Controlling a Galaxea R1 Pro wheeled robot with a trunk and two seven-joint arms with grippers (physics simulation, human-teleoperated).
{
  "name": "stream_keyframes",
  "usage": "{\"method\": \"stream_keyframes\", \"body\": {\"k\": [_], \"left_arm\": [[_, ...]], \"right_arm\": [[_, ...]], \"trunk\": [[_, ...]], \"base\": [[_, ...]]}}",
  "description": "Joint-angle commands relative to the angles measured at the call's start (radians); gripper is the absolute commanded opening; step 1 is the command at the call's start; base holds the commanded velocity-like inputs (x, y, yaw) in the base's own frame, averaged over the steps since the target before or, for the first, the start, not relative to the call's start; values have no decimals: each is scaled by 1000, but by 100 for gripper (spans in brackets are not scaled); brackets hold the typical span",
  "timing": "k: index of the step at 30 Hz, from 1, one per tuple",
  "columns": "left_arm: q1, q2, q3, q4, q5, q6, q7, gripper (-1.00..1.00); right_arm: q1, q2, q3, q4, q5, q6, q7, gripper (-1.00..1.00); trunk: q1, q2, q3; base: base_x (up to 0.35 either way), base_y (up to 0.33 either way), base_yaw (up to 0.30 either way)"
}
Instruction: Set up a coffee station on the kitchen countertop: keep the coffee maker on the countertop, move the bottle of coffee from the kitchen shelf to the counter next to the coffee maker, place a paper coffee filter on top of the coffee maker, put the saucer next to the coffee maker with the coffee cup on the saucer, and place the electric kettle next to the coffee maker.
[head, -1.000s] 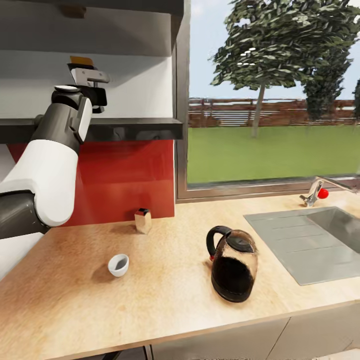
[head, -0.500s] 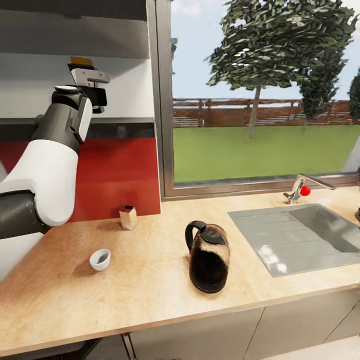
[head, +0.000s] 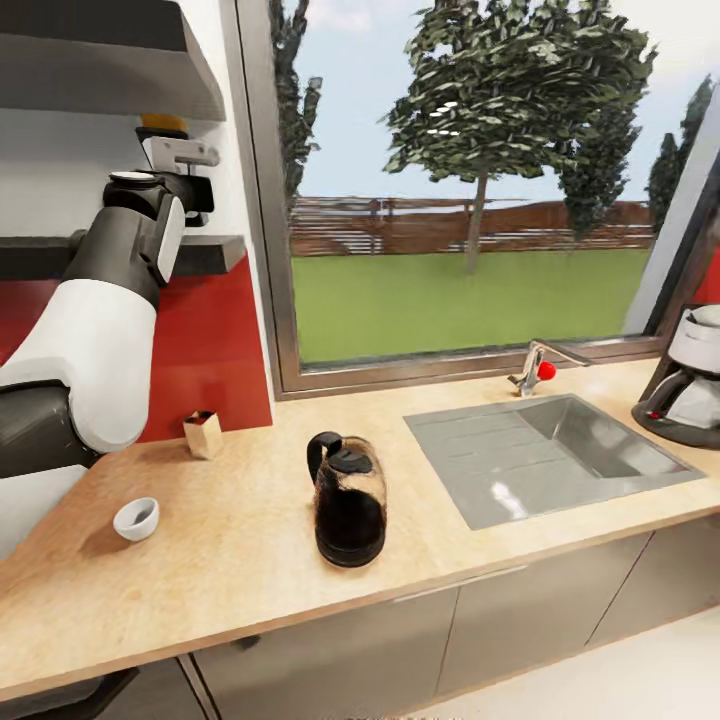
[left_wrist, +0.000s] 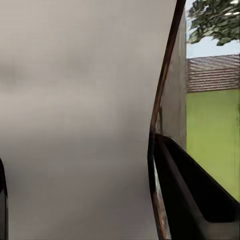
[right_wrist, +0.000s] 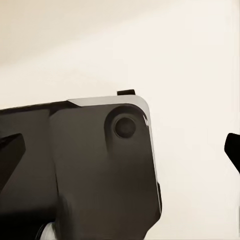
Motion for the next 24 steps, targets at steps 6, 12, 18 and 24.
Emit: {"method": "stream_keyframes", "body": {"k": [6,12,18,24], "left_arm": [[-1,-1,3,1,-2,2,-1,-100],[-1,-3,3,1,-1,2,-1,-100],[0,-6,4,9,1,1,-2,-100],[92,-50,3,-1,1,-13,-5,-100]], "right_arm": [[0,1,-5,-1,-2,-2,1,100],[0,1,-6,-1,-2,-2,2,100],[0,1,-6,-1,-2,-2,2,100],[0,1,-5,-1,-2,-2,2,100]], "trunk": [[1,-2,0],[1,-2,2],[1,-2,2],[1,-2,2]], "base": [[-99,-260,-290],[-99,-260,-291],[-99,-260,-292],[-94,-235,-295]]}}
